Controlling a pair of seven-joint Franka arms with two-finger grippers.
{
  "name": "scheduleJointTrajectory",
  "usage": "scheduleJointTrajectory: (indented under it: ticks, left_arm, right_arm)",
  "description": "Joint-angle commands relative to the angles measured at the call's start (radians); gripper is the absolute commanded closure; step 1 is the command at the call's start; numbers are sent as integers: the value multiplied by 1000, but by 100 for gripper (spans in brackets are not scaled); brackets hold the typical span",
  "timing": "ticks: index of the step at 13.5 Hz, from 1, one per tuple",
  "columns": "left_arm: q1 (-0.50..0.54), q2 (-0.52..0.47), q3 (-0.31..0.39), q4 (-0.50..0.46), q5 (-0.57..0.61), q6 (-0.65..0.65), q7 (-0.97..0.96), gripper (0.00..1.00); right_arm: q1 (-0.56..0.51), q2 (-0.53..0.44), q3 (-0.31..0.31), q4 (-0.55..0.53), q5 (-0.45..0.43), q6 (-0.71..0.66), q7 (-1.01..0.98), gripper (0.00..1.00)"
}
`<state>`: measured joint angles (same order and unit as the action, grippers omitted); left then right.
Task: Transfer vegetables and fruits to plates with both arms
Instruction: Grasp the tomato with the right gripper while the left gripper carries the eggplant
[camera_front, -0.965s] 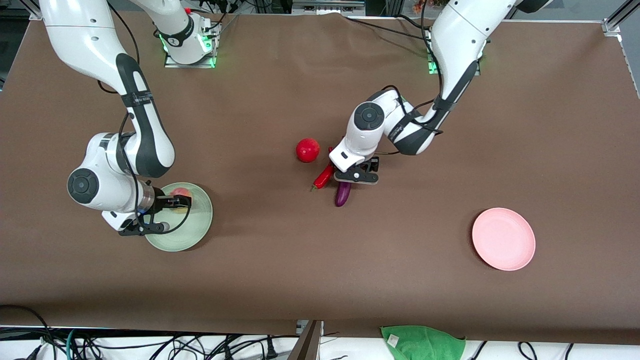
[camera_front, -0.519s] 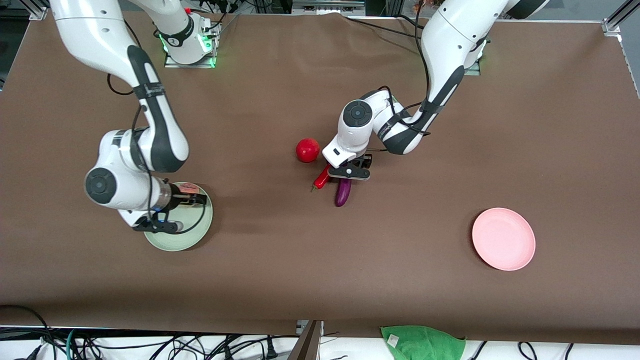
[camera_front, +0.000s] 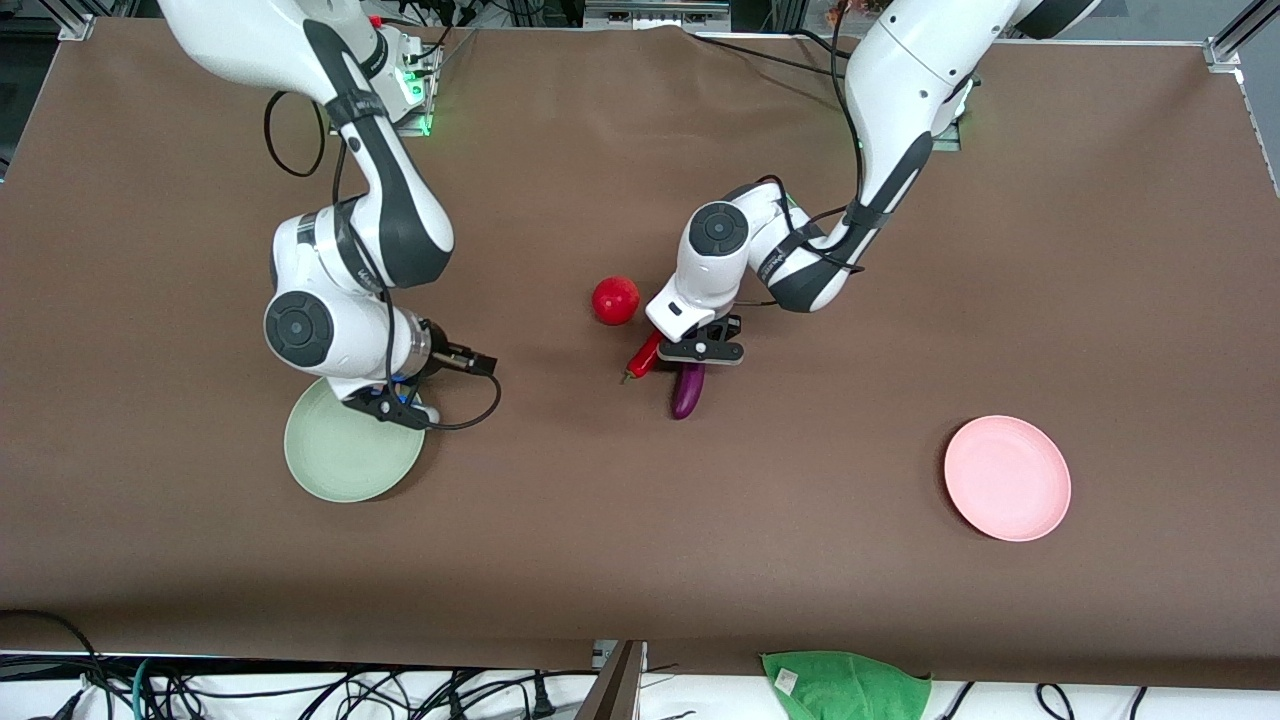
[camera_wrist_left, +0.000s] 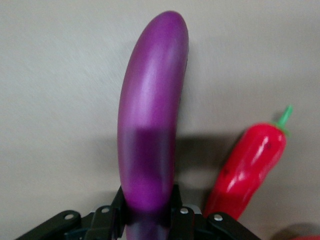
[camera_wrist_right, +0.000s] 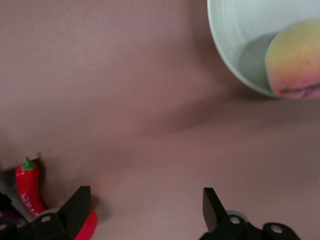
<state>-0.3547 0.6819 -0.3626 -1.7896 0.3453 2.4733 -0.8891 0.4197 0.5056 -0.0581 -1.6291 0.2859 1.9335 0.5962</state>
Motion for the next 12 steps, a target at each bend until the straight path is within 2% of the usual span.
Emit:
scheduleJointTrajectory:
  ticks: [1,4,6,8,10,12]
  left_arm:
    - [92,-91,-7,-16,14,-20,57,100]
    - [206,-142,-27,-17,-25,-60,201,100]
    - [281,-163,-27,-17,-31,-109,300,100]
    - [368,-183,-27,-17,-31,-148,439,100]
    - [436,-188,-15,-16,-67,-175,609,99]
    - [496,-194,26,-16,-135,-180,744,99]
  right_arm:
    - [-13,-54,58,-79,36,16,103,1]
    - [-13,-126,136,-222,59,138,203,1]
    - [-13,-154,231,-337,59,305,284,1]
    - [0,-144,305,-383,58,447,359,1]
    - [75,-121,305,-393,58,531,378,1]
    - [102,-95,304,-405,50,599,378,1]
